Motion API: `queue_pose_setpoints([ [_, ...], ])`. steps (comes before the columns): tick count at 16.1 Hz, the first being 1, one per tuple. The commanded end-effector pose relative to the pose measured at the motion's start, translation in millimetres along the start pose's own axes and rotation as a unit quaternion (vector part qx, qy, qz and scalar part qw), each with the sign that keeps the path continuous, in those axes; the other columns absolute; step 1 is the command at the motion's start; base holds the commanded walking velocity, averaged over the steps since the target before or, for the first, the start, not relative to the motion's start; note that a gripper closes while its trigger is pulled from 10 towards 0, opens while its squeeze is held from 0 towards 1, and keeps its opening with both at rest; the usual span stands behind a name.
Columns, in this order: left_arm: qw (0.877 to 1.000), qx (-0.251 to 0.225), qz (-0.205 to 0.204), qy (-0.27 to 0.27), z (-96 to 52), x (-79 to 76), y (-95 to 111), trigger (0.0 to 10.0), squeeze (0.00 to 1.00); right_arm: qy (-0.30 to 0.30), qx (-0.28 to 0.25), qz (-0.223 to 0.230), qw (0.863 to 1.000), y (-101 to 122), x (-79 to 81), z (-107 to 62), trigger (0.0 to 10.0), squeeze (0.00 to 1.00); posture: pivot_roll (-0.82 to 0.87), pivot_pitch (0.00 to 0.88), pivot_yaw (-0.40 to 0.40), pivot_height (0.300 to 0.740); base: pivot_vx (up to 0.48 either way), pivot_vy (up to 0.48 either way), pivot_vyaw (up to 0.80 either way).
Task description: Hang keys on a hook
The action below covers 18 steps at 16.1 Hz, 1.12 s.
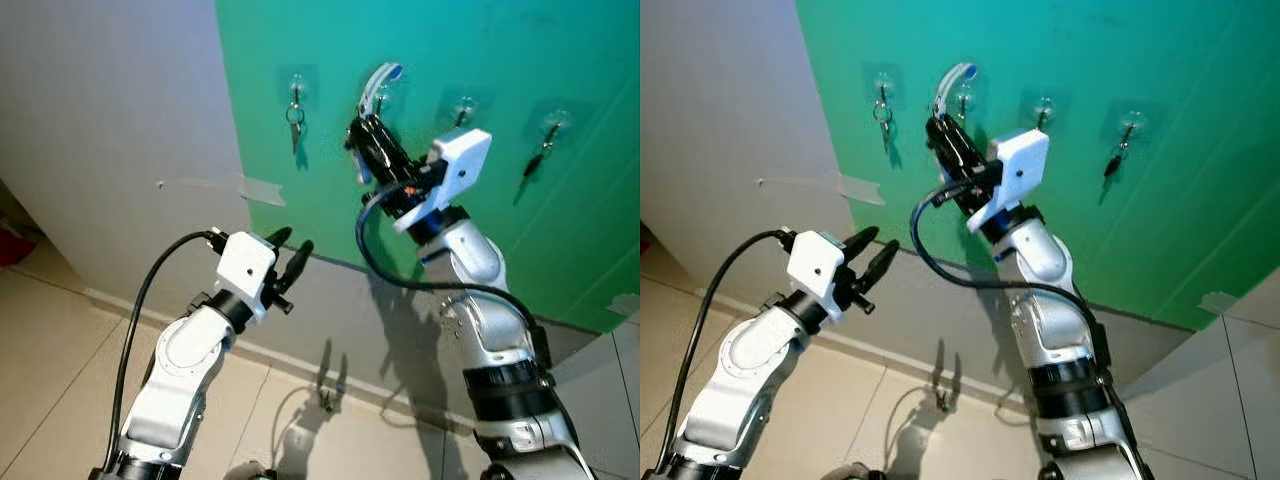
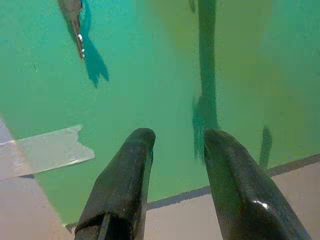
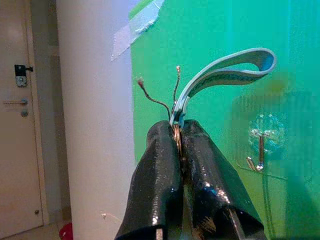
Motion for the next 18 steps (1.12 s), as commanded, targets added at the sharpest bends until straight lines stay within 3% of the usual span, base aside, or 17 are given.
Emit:
queue_pose_setpoints([
  [1,1.000,0.002,0.002,-0.002,-2.2,-2.3,2,10.0,0.00,-0.016,-0.013,-0.014,1.000,6,-7.0,3.0,10.0,0.00,-0.06,0.061,-0.008,0.740,0.000,0.000,0.00],
  [5,1.000,0.005,0.002,-0.008,-3.2,-7.8,3,10.0,0.00,-0.083,-0.066,-0.031,0.994,21,-29.8,14.6,10.0,0.00,-0.06,0.070,-0.015,0.740,0.000,0.000,0.00],
  [11,1.000,0.011,0.004,-0.004,-2.5,-5.2,2,10.0,0.00,-0.099,-0.078,-0.029,0.992,19,-34.4,19.9,10.0,0.00,-0.05,0.064,-0.015,0.740,0.000,0.000,0.00],
  [18,1.000,0.015,0.007,-0.008,-6.1,-5.6,0,10.0,0.00,-0.097,-0.008,-0.072,0.993,-7,-33.1,14.1,10.0,0.00,-0.04,0.054,-0.017,0.740,0.000,0.000,0.00],
])
Point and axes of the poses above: a point about 5 cm out from each wrist's last joint towards the gripper, its own z axis pointing out of the wrist towards the gripper, its own y axis along the axis of the wrist's last joint, x = y × z, the point moved 3 cm from there along z, pointing out of the wrist towards the gripper, and after that the axes turned 10 degrees about z, right-handed, at the moved point
